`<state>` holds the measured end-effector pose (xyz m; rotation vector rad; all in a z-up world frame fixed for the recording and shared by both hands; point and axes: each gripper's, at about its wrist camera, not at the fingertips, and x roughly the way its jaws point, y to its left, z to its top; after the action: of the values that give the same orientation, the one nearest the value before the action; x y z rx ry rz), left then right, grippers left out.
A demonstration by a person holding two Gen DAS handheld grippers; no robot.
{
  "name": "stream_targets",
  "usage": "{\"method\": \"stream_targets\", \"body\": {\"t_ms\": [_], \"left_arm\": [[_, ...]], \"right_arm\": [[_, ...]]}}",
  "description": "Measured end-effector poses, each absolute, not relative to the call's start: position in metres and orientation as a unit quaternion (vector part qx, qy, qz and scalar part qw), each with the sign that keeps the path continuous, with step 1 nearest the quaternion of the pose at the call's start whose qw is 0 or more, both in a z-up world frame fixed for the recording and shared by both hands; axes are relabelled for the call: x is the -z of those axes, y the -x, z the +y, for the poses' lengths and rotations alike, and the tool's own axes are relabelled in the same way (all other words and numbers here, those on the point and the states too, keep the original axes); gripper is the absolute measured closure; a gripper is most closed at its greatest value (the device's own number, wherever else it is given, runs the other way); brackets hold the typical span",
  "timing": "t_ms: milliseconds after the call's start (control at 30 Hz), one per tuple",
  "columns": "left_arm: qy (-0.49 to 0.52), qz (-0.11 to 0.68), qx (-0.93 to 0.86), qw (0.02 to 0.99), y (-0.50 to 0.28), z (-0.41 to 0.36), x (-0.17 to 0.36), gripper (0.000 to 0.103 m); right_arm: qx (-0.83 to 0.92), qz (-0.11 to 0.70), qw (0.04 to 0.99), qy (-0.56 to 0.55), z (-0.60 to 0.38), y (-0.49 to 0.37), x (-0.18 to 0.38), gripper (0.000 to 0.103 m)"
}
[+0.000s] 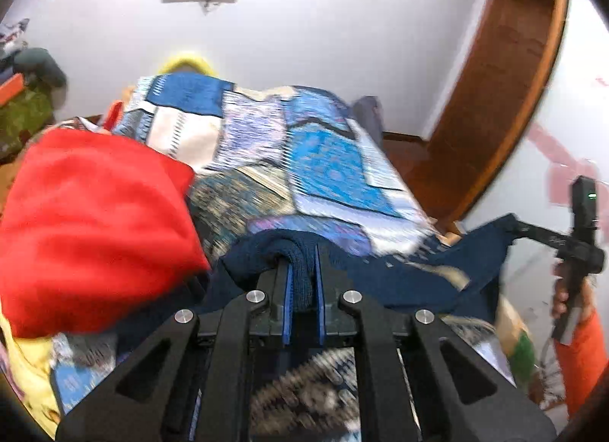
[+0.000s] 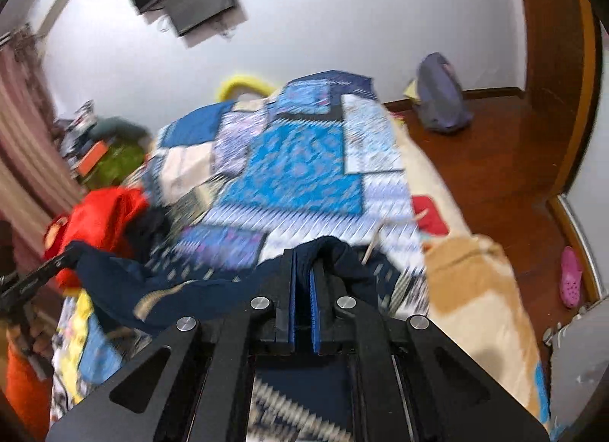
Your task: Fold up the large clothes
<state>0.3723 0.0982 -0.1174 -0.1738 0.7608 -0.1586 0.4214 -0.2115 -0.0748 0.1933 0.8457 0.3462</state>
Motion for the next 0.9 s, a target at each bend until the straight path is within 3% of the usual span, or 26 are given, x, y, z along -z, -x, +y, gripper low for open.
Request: {"method": "stream_targets", "body": {"t_ms": [133, 233, 367, 400, 667, 900], "left_arm": [[0.086, 0.417, 0.052, 0.903, -0.419, 0.107, 0.145, 0.092], [0.083, 0.459, 0.051, 0.883, -0.439, 0.106, 0.167, 0.082], [0.101, 0.445, 0.049, 0.888, -0.44, 0.111, 0.167, 0.061], [0.107, 0.436, 0.049, 0.892, -0.435, 0.111, 0.164, 0.06], [0.092, 0.408, 0.048, 0.907, -0.413, 0.105, 0.141, 0.053], [0.034, 0.427, 0.059, 0.902, -0.384, 0.075, 0.167, 0.052]], "right_arm": [[-0.117, 0.435, 0.89, -0.073, -0.201, -0.455, 0.092, 0.094], [-0.073, 0.46, 0.884, -0.042, -0.193, -0.466, 0.104, 0.082], [-0.071, 0.453, 0.888, -0.041, -0.194, -0.463, 0.101, 0.067], [-0.075, 0.449, 0.89, -0.044, -0.195, -0.46, 0.099, 0.064], [-0.147, 0.444, 0.884, -0.027, -0.16, -0.435, 0.091, 0.064], [-0.211, 0.481, 0.851, 0.019, -0.11, -0.401, 0.12, 0.064]]}}
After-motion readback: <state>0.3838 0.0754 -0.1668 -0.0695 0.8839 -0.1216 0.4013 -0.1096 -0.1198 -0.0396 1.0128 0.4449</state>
